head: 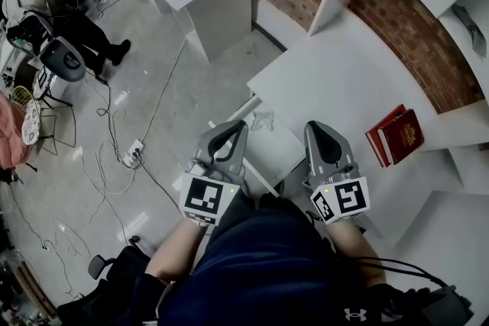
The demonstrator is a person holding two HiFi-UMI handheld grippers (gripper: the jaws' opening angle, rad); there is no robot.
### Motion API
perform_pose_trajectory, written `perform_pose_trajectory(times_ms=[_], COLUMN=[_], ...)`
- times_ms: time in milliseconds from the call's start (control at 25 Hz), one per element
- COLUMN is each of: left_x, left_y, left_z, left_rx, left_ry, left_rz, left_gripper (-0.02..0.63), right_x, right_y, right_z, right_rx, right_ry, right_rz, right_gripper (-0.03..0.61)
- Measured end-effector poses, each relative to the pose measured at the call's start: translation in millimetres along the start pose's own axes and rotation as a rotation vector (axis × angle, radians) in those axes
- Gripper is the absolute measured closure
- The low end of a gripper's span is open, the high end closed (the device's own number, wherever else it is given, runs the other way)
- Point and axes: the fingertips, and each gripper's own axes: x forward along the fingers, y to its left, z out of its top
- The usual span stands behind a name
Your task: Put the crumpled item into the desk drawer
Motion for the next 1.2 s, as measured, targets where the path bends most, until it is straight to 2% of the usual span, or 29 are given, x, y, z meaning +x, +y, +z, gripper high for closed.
perform_pose_trajectory(times_ms=[80, 320, 640, 800, 880, 1040, 1200], left_x=[1.7, 5.7, 8.7, 12.3, 13.2, 15.4, 14.6], left_y=[0.7, 7.3, 13.8, 17.5, 20.3, 30.3, 41.3], left_z=[-1.8, -4.7, -6.2, -8.9, -8.7, -8.9, -9.2], left_rx=[0.025, 0.010, -0.062, 0.002, -0.012, 0.008, -0.047], left_ry=[-0.001, 0.006, 0.017, 0.014, 0.016, 0.013, 0.018], left_rz=[-0.004, 0.010, 0.039, 0.023, 0.031, 0.046, 0.083], left_gripper=[0.612, 0.612, 0.612, 0.612, 0.612, 0.612, 0.612], right_x=[1.0, 5.5, 12.3, 14.9, 16.0, 17.1, 18.3], right_y=[-1.1, -6.5, -7.6, -8.7, -10.0, -14.5, -17.3], right_z=[-1.7, -4.2, -5.4, -7.5, -7.7, -9.0, -9.8], right_rx=[0.001, 0.007, 0.008, 0.005, 0.006, 0.007, 0.007], right_ry=[0.002, 0.009, 0.011, 0.016, 0.017, 0.020, 0.022], right_rz=[0.001, -0.003, 0.002, 0.008, 0.006, 0.000, -0.004], right_gripper=[0.577, 0.577, 0.577, 0.577, 0.578, 0.577, 0.577])
